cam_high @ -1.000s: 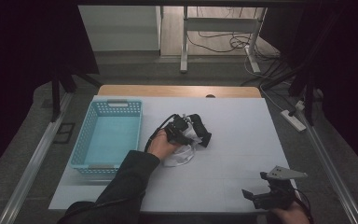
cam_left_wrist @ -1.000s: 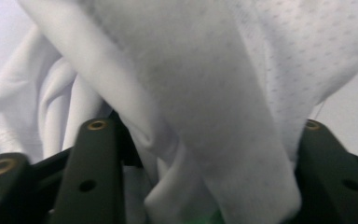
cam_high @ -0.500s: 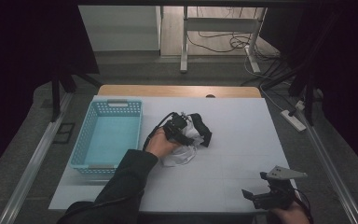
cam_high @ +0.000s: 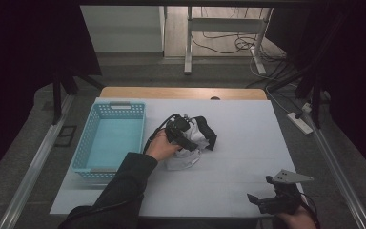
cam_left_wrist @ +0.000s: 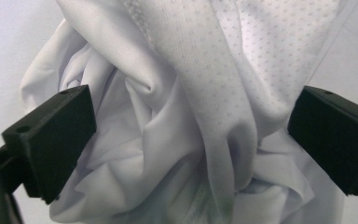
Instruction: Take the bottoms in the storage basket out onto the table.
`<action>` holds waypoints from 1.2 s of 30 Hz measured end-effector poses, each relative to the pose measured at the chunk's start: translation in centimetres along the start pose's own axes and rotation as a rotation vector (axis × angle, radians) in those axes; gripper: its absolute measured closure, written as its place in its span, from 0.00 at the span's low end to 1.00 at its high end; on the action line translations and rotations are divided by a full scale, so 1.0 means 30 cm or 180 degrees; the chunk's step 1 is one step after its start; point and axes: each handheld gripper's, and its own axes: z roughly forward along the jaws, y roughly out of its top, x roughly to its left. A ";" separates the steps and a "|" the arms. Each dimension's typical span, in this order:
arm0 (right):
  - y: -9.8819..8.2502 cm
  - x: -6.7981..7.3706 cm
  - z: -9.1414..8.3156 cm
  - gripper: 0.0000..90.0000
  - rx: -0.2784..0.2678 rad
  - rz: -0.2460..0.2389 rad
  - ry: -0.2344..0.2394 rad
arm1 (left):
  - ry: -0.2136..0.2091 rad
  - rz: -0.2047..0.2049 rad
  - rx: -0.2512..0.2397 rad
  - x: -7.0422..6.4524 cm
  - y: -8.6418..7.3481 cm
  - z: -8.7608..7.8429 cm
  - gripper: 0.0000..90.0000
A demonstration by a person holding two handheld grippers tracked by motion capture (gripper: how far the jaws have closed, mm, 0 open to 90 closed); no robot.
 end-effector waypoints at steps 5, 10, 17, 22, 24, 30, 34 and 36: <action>0.000 0.000 0.000 0.01 -0.0004 -0.0005 -0.0005 | -0.0022 0.0098 -0.0062 -0.013 -0.003 -0.011 0.00; -0.001 0.000 -0.001 0.02 -0.0009 -0.0001 -0.0005 | -0.0080 0.0089 -0.0167 -0.015 -0.010 -0.025 0.00; 0.000 0.000 -0.002 0.01 -0.0015 -0.0011 0.0000 | -0.0202 0.0069 -0.0337 0.000 -0.021 -0.053 0.00; -0.001 0.001 -0.003 0.01 -0.0028 -0.0011 0.0002 | -0.0286 0.0036 -0.0390 0.008 -0.027 -0.064 0.00; -0.001 0.001 -0.004 0.01 -0.0031 -0.0011 0.0003 | -0.0298 0.0018 -0.0411 0.010 -0.031 -0.067 0.00; -0.002 0.001 -0.005 0.01 -0.0043 -0.0018 0.0002 | -0.0305 0.0090 -0.0496 0.016 -0.046 -0.081 0.00; -0.002 0.001 -0.005 0.01 -0.0045 -0.0019 0.0002 | -0.0259 0.0167 -0.0523 0.014 -0.054 -0.094 0.00; -0.002 0.002 -0.005 0.01 -0.0047 -0.0021 0.0001 | -0.0293 0.0149 -0.0553 0.014 -0.056 -0.100 0.00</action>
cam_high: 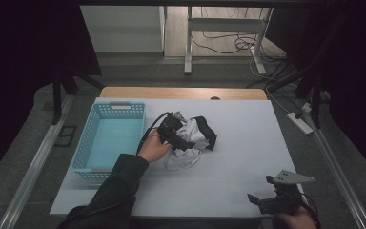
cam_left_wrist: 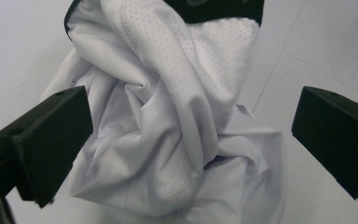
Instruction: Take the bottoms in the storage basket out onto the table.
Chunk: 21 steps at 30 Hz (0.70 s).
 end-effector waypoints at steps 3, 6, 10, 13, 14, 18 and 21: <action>0.000 0.000 0.000 0.02 -0.0006 0.0003 0.0001 | -0.0058 0.0037 -0.0043 -0.001 0.000 -0.008 0.00; 0.000 0.000 0.000 0.01 -0.0007 0.0002 0.0001 | -0.0148 0.0039 -0.0049 -0.005 -0.001 -0.012 0.00; 0.000 0.000 0.000 0.02 -0.0008 0.0001 0.0000 | -0.0145 0.0036 -0.0046 -0.010 -0.004 -0.020 0.00; 0.000 0.000 -0.001 0.02 -0.0006 -0.0004 -0.0003 | -0.0130 0.0051 -0.0066 -0.013 -0.007 -0.029 0.00; 0.000 0.000 -0.001 0.01 -0.0006 -0.0003 -0.0003 | -0.0119 0.0050 -0.0077 -0.014 -0.009 -0.032 0.00; 0.000 0.000 -0.001 0.01 -0.0010 0.0000 0.0000 | -0.0061 0.0056 -0.0099 -0.014 -0.018 -0.045 0.00; 0.000 0.001 -0.001 0.01 -0.0005 -0.0004 -0.0004 | -0.0052 0.0046 -0.0127 -0.012 -0.024 -0.054 0.00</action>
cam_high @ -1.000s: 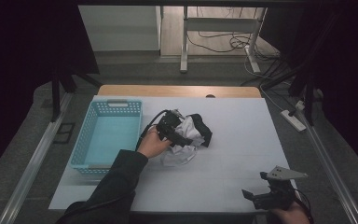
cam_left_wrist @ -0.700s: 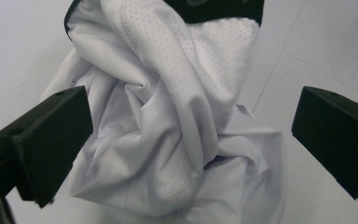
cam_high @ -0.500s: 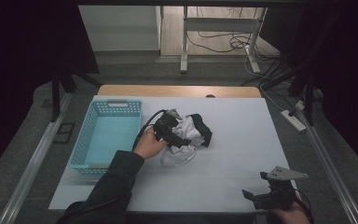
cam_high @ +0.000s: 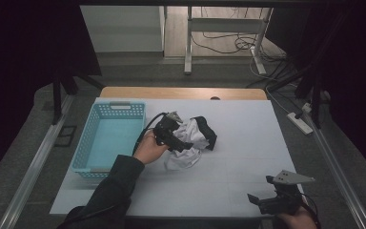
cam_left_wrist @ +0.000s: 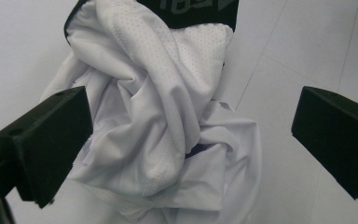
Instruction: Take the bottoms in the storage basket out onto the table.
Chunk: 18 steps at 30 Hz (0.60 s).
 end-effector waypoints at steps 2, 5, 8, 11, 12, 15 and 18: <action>0.000 0.000 0.000 0.02 0.0000 0.0001 0.0000 | 0.0007 0.0012 0.0005 -0.001 -0.004 -0.006 0.00; 0.000 0.000 0.000 0.01 -0.0005 0.0004 0.0005 | 0.0000 0.0021 0.0009 -0.002 -0.009 -0.018 0.00; 0.000 0.000 0.000 0.01 0.0000 0.0000 0.0000 | -0.0038 -0.0013 0.0009 -0.003 -0.011 -0.027 0.00; 0.000 0.000 0.000 0.01 0.0001 -0.0003 0.0000 | -0.0066 0.0005 0.0010 -0.005 -0.013 -0.036 0.00; 0.000 0.000 0.000 0.01 0.0001 -0.0002 0.0000 | -0.0071 0.0002 0.0006 -0.005 -0.014 -0.039 0.00; 0.000 0.000 0.000 0.01 0.0000 0.0000 0.0001 | -0.0088 -0.0028 -0.0033 -0.005 -0.018 -0.048 0.00; 0.000 0.000 0.000 0.01 -0.0001 -0.0002 0.0000 | -0.0089 -0.0029 -0.0099 -0.009 -0.022 -0.059 0.00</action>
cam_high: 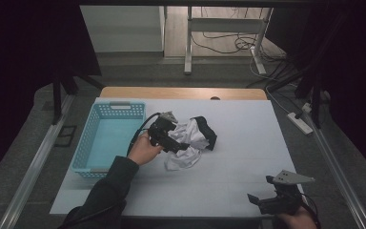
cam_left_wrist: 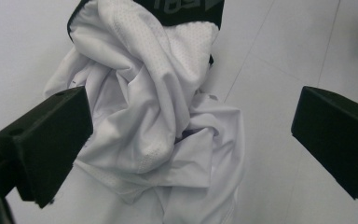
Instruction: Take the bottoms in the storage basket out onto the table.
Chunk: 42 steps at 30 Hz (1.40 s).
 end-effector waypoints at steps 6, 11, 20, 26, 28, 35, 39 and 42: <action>0.000 0.000 0.000 0.01 0.0000 0.0000 0.0000 | 0.0039 -0.0003 -0.0027 -0.011 -0.007 -0.018 0.00; 0.000 0.000 0.000 0.01 0.0001 -0.0001 -0.0003 | 0.0043 -0.0040 -0.0043 -0.007 -0.019 -0.037 0.00; 0.000 0.000 0.000 0.01 -0.0001 0.0002 -0.0002 | 0.0055 -0.0085 -0.0084 -0.005 -0.047 -0.072 0.00; 0.000 0.000 0.000 0.01 -0.0002 0.0002 -0.0002 | 0.0067 -0.0115 -0.0105 -0.005 -0.066 -0.093 0.00; 0.000 0.000 0.000 0.01 -0.0001 0.0004 -0.0002 | 0.0066 -0.0125 -0.0112 -0.007 -0.072 -0.099 0.00; 0.001 0.001 0.000 0.01 0.0000 0.0008 -0.0003 | 0.0089 -0.0163 -0.0139 -0.014 -0.093 -0.121 0.00; 0.001 0.001 0.000 0.01 0.0001 0.0008 -0.0004 | 0.0081 -0.0213 -0.0152 -0.016 -0.104 -0.132 0.00; 0.001 0.001 0.000 0.01 -0.0001 0.0012 -0.0004 | 0.0056 -0.0250 -0.0152 -0.018 -0.112 -0.138 0.00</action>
